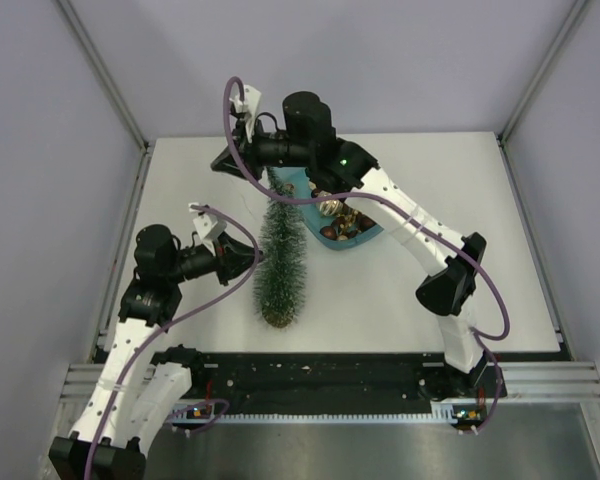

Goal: Decorate the small christmas tree

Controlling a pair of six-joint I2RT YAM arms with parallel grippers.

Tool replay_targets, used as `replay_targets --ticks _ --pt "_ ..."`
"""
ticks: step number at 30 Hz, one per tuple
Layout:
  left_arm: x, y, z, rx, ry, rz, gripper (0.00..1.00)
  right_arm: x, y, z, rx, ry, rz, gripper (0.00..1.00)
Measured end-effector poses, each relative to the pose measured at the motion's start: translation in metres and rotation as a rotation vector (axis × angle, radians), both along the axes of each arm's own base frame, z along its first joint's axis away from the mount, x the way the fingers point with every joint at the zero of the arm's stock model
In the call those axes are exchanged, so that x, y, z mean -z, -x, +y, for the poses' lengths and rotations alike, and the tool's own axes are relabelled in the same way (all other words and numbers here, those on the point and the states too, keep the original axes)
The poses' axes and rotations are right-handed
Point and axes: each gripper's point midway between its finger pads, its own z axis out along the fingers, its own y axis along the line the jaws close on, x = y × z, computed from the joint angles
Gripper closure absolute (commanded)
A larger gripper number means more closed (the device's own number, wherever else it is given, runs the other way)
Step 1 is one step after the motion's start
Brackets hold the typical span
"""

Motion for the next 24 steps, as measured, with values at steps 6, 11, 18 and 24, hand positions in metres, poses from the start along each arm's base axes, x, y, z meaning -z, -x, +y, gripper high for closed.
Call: replay_targets --ticks 6,11,18,24 --pt "0.002 0.005 -0.002 0.024 0.006 0.004 1.0 0.002 -0.002 -0.002 0.011 0.017 -0.009 1.0" --pt "0.003 0.015 -0.004 0.066 0.002 -0.008 1.0 -0.001 -0.007 -0.006 0.03 0.019 -0.021 1.0" --pt "0.009 0.028 -0.005 0.121 -0.019 -0.012 1.0 0.011 -0.024 -0.008 0.056 0.036 -0.004 1.0" --pt "0.011 0.035 -0.005 0.138 -0.032 -0.022 1.0 0.028 -0.042 -0.011 0.086 0.057 0.039 1.0"
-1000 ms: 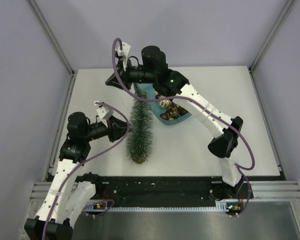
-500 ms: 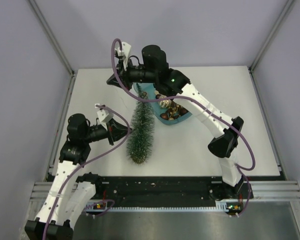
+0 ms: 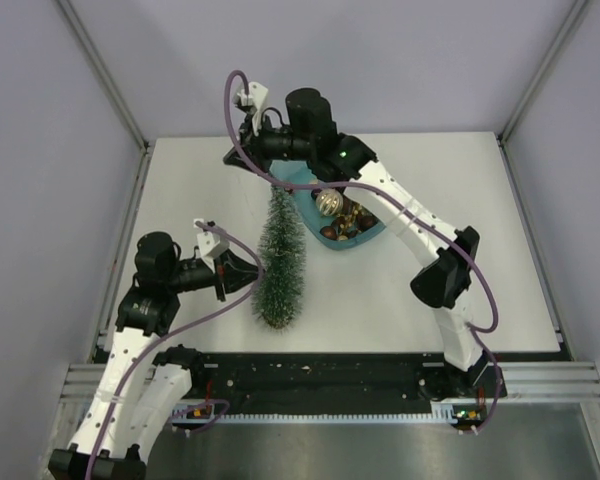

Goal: Decorate the small christmas tree

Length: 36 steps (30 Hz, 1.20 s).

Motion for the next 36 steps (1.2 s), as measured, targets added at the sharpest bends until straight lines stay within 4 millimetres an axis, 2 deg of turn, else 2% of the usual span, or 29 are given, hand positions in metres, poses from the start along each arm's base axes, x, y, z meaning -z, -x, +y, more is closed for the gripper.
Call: replay_targets --ticks 6,9,15,19,23,30,36 --pt "0.002 0.005 0.001 0.014 -0.009 -0.006 1.0 0.004 -0.015 -0.01 0.03 -0.009 0.05 1.0" --pt "0.004 0.008 0.001 0.015 -0.013 0.003 1.0 0.014 -0.021 -0.013 0.035 -0.003 0.078 1.0" --pt "0.004 0.012 0.002 0.016 -0.02 -0.012 1.0 0.07 -0.016 -0.021 0.041 0.075 0.198 1.0" --pt "0.004 0.013 0.003 0.006 -0.024 -0.017 1.0 0.085 -0.009 -0.033 0.049 0.098 0.243 1.0" --pt "0.005 0.01 0.006 -0.025 -0.034 -0.023 1.0 0.084 0.001 -0.06 0.089 0.106 0.25 1.0" --pt "0.01 0.006 0.009 -0.065 -0.037 -0.022 1.0 0.06 0.035 -0.111 0.159 0.067 0.192 1.0" --pt "0.013 0.004 0.01 -0.098 -0.021 0.001 1.0 0.044 0.055 -0.136 0.191 0.03 0.147 1.0"
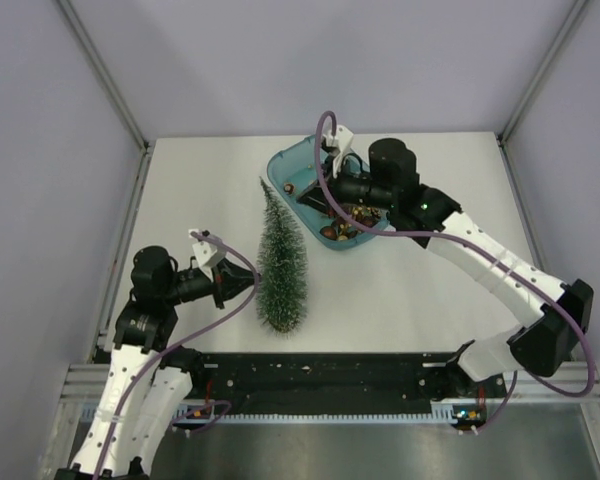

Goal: Decorate the small christmas tree

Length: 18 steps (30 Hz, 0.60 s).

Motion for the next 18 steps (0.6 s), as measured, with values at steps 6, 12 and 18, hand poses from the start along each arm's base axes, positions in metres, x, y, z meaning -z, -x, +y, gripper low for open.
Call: replay_targets --ticks 6,12,18 --pt "-0.003 -0.003 0.002 -0.026 0.016 0.001 1.0 0.01 0.01 -0.014 0.024 0.013 0.007 1.0" --pt "0.001 -0.005 0.004 -0.047 0.021 0.009 1.0 0.004 0.025 -0.029 0.035 0.002 -0.001 1.0" --pt "-0.001 -0.009 0.005 -0.066 0.029 0.005 1.0 -0.022 0.049 -0.029 -0.027 -0.068 -0.011 1.0"
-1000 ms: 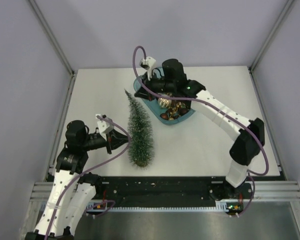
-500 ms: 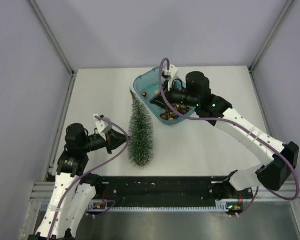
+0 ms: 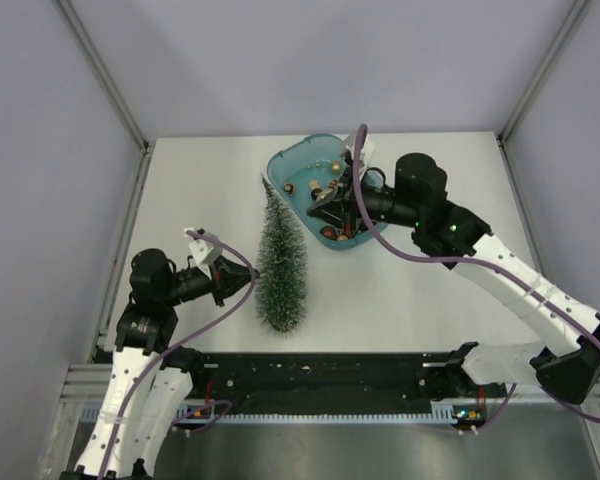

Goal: Decorate the small christmas tree

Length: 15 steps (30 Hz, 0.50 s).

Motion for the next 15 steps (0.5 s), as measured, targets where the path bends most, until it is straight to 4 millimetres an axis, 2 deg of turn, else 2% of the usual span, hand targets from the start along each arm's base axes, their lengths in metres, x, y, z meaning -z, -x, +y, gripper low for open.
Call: replay_targets --ticks 7,15 --pt "-0.002 -0.002 0.001 -0.007 0.004 -0.005 1.0 0.004 0.039 0.029 -0.123 0.002 0.019 1.0" --pt "-0.003 -0.004 0.001 -0.012 0.006 -0.01 1.0 0.004 0.061 0.043 -0.18 -0.003 0.029 1.0"
